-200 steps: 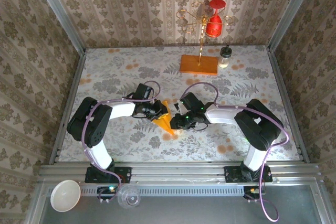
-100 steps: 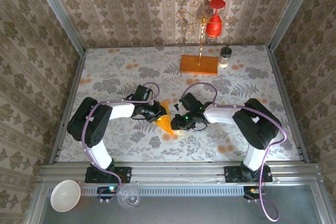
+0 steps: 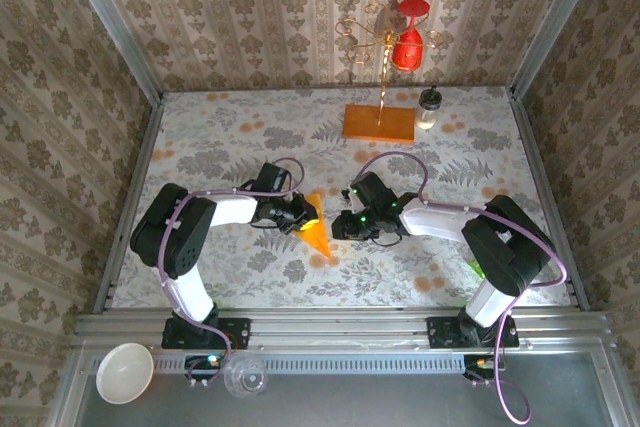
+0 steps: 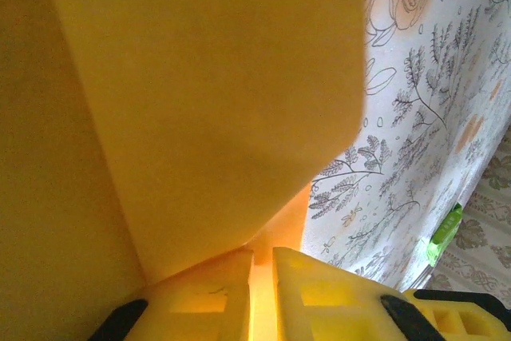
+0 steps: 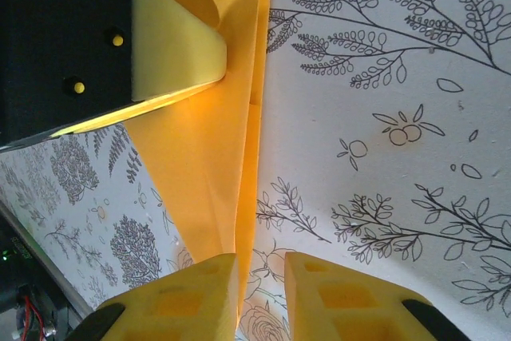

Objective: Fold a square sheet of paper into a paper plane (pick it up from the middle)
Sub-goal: Fourth fold the wing at the center of the table.

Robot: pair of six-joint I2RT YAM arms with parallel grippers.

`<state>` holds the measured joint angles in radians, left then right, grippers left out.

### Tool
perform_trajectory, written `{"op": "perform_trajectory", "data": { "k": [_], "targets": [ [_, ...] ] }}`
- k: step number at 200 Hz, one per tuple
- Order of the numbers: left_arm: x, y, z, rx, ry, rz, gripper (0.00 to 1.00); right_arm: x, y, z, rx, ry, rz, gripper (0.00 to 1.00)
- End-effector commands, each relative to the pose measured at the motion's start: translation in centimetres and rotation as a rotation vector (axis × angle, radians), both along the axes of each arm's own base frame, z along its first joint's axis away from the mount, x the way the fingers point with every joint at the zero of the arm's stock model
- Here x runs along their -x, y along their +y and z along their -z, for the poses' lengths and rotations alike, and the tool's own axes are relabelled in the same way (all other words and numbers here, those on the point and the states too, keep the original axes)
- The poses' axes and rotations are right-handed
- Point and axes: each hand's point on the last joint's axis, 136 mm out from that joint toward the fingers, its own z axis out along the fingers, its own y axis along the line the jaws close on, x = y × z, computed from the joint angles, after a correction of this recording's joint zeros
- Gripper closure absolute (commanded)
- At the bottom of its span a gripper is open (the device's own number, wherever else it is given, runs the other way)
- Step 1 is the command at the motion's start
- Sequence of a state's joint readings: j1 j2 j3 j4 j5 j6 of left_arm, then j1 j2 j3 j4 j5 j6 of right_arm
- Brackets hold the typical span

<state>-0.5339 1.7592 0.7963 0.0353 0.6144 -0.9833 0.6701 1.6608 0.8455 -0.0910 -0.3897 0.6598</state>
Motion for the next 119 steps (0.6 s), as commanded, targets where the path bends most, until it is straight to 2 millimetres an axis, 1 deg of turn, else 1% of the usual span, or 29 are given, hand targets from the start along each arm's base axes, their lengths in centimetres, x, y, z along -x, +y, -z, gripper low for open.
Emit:
{"op": "perform_trajectory", "data": {
  "k": [1,32,82,99,119],
  "targets": [
    [0.0,0.0,0.5,0.001,0.014,0.009,0.84,-0.2,0.2,-0.5,-0.018,-0.015,0.013,0.76],
    [0.0,0.0,0.8,-0.003,0.021,0.01,0.84,-0.1,1.1,-0.9,-0.037,-0.014,-0.002,0.79],
    [-0.1,-0.1,1.1,-0.006,0.03,-0.008,0.84,0.0,3.4,-0.5,-0.068,0.016,-0.011,0.84],
    [-0.3,-0.3,1.1,-0.005,0.03,-0.023,0.84,-0.1,3.8,-0.3,-0.069,0.027,-0.012,0.85],
    [-0.6,-0.5,1.2,0.005,0.032,-0.043,0.84,-0.2,3.7,0.2,-0.05,0.036,-0.004,0.85]
  ]
}}
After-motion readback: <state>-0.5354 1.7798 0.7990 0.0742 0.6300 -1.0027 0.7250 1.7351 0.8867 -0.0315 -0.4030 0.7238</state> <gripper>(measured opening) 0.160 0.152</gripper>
